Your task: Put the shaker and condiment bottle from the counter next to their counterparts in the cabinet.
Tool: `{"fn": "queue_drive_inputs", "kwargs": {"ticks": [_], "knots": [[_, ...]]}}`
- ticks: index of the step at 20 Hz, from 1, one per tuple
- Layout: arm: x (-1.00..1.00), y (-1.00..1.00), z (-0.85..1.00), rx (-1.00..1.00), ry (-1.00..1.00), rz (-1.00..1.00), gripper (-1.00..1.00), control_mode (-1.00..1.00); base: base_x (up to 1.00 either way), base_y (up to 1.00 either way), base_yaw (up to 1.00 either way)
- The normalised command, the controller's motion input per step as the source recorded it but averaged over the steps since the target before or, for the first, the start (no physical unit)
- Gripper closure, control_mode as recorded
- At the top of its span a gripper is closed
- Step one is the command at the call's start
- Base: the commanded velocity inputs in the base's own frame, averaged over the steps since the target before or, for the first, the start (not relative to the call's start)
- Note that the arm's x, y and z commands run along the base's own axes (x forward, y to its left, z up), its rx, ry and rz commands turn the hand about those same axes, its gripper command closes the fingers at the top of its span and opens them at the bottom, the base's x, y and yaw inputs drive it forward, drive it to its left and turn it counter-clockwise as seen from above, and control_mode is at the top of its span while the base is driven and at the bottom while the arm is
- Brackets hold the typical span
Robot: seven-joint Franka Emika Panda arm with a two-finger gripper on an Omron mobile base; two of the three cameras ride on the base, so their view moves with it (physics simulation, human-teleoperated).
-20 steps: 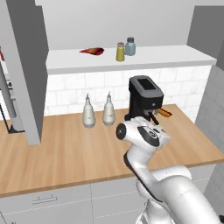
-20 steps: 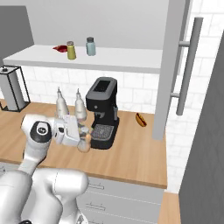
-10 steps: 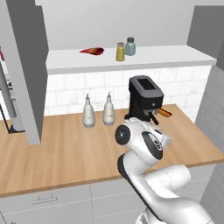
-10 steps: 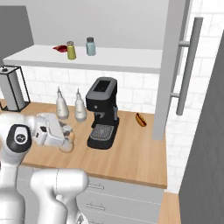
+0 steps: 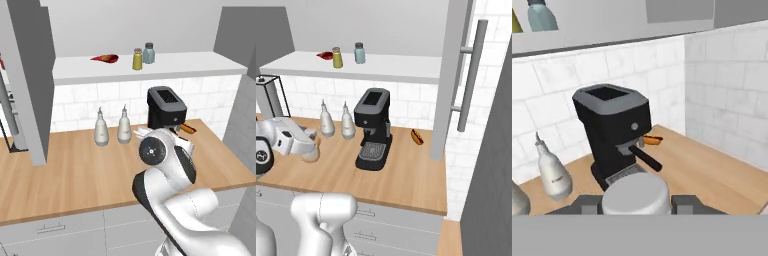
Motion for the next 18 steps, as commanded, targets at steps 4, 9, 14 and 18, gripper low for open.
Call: {"fn": "queue_drive_inputs", "kwargs": {"ticks": [4,9,14,18], "knots": [[-0.16,0.32,0.87,0.00,-0.12,0.37,1.00,-1.00,0.00,0.00,0.00],[-0.15,0.28,0.92,0.00,-0.15,0.38,1.00,-1.00,0.00,0.00,0.00],[-0.20,0.23,0.93,0.00,-0.16,0.33,1.00,-1.00,0.00,0.00,0.00],[-0.11,0.18,0.98,0.00,-0.14,0.35,1.00,-1.00,0.00,0.00,0.00]]}}
